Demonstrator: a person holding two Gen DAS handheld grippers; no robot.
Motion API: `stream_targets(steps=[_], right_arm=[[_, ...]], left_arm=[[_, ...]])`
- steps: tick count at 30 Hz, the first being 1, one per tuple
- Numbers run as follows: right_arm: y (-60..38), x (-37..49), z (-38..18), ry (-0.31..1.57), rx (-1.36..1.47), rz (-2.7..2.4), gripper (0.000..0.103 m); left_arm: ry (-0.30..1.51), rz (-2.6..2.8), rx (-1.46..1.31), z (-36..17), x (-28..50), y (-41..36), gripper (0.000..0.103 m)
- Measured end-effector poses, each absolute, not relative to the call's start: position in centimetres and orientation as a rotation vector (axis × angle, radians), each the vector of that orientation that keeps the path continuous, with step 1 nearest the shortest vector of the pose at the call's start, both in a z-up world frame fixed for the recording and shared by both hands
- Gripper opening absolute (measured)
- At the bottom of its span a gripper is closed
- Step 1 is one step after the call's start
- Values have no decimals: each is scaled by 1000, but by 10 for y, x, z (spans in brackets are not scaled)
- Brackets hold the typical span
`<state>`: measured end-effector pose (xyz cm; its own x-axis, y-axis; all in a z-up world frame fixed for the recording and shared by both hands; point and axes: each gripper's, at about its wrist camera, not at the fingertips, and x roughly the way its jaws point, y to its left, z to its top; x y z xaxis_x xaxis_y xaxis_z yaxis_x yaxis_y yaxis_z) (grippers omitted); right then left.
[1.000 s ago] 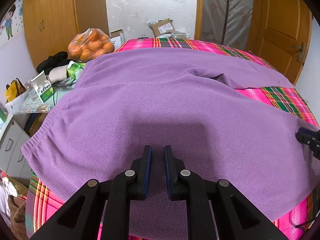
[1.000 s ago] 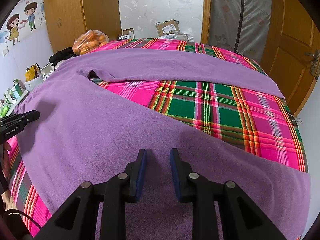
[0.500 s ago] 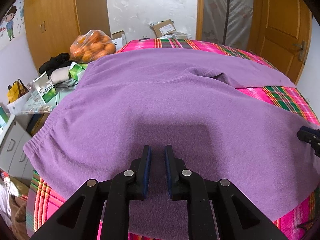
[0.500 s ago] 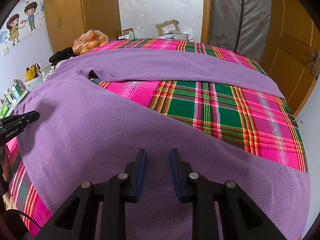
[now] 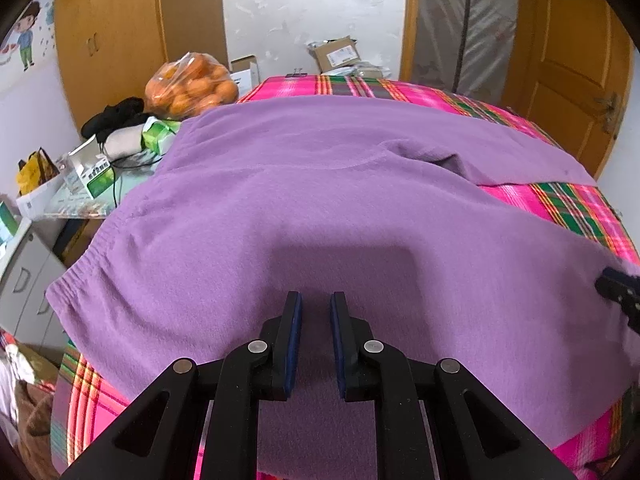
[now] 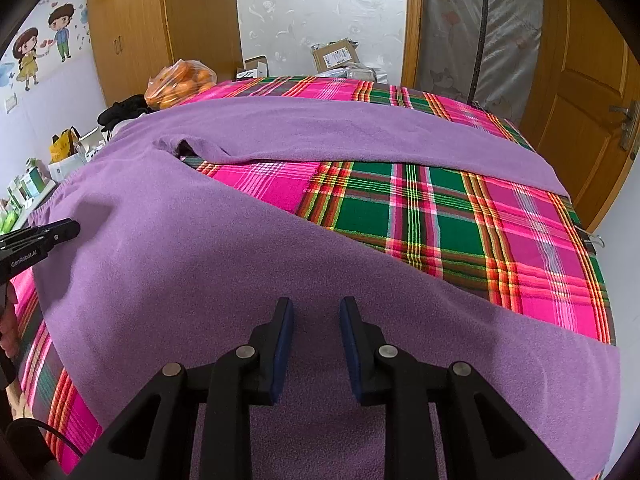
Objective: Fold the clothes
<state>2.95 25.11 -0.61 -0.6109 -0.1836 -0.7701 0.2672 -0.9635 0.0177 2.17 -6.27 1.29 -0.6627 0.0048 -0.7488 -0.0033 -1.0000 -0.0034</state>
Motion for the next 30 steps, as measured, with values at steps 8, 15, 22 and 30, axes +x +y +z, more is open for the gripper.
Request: stream_targets(steps=[8, 15, 22, 30], right_arm=[[251, 30, -6, 125, 1225, -2582, 35], [246, 30, -6, 146, 1218, -2556, 48], [248, 28, -5, 109, 1223, -2562, 44], [279, 15, -3, 33, 1280, -2673, 29]], left_arm=[[34, 2920, -1282, 18, 16, -70, 15], [10, 2930, -1310, 12, 15, -81, 15], [-2, 2918, -1311, 11, 14, -84, 15], [10, 2910, -1315, 10, 14, -83, 15]])
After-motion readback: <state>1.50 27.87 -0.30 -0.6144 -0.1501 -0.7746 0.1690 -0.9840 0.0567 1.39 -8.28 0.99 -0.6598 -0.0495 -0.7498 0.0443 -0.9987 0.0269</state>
